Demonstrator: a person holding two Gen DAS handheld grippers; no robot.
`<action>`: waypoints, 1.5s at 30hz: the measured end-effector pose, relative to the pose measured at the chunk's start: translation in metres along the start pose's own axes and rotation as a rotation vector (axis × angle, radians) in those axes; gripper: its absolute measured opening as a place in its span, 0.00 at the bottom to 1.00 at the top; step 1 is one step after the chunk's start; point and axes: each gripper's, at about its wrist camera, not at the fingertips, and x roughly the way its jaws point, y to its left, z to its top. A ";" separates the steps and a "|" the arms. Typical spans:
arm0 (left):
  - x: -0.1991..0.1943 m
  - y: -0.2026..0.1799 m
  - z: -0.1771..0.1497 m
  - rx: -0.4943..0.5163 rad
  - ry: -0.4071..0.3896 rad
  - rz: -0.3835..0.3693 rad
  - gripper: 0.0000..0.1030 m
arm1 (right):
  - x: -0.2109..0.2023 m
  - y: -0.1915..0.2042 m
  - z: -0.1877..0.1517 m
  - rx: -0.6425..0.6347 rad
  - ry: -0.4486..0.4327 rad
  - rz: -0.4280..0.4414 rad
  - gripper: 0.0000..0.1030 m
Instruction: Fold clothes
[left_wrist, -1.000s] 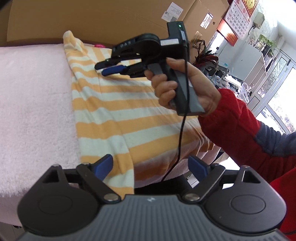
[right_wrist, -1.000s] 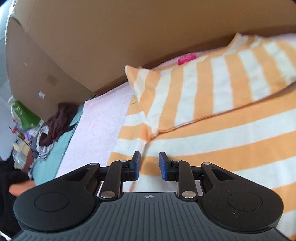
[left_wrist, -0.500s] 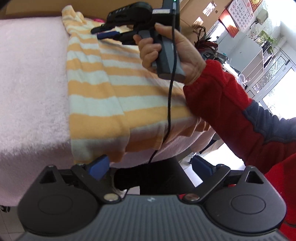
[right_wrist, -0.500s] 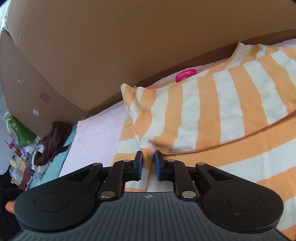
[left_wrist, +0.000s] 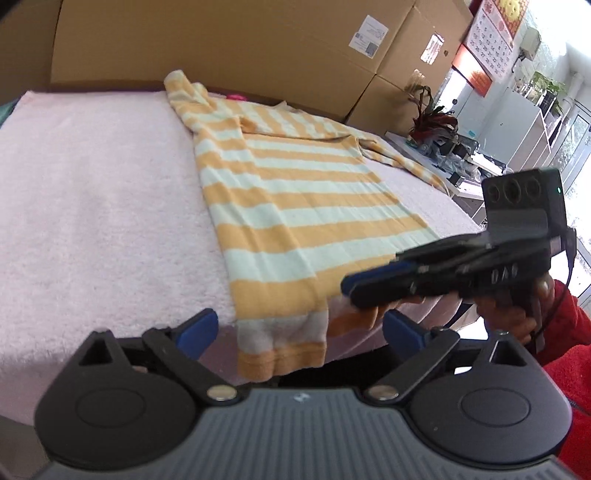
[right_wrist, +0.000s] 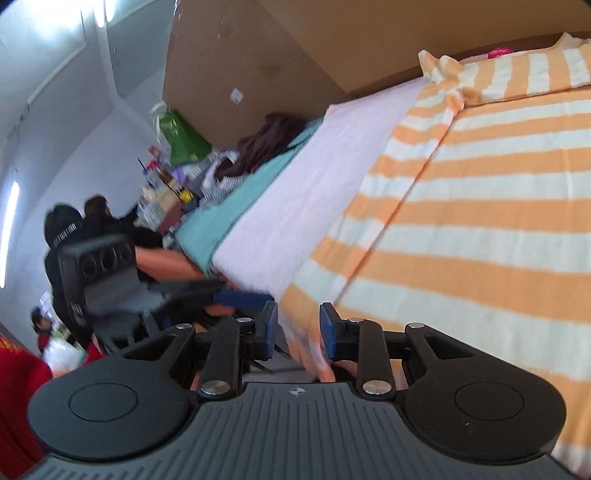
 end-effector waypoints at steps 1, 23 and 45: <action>0.001 -0.004 0.002 0.025 -0.006 0.002 0.92 | 0.004 0.010 -0.007 -0.049 0.008 -0.046 0.27; -0.011 -0.009 0.006 0.143 -0.104 0.150 0.94 | 0.007 0.004 -0.049 -0.080 -0.007 -0.083 0.07; 0.052 -0.043 -0.001 0.392 0.003 0.080 0.91 | 0.030 -0.078 0.113 0.155 -0.230 -0.365 0.24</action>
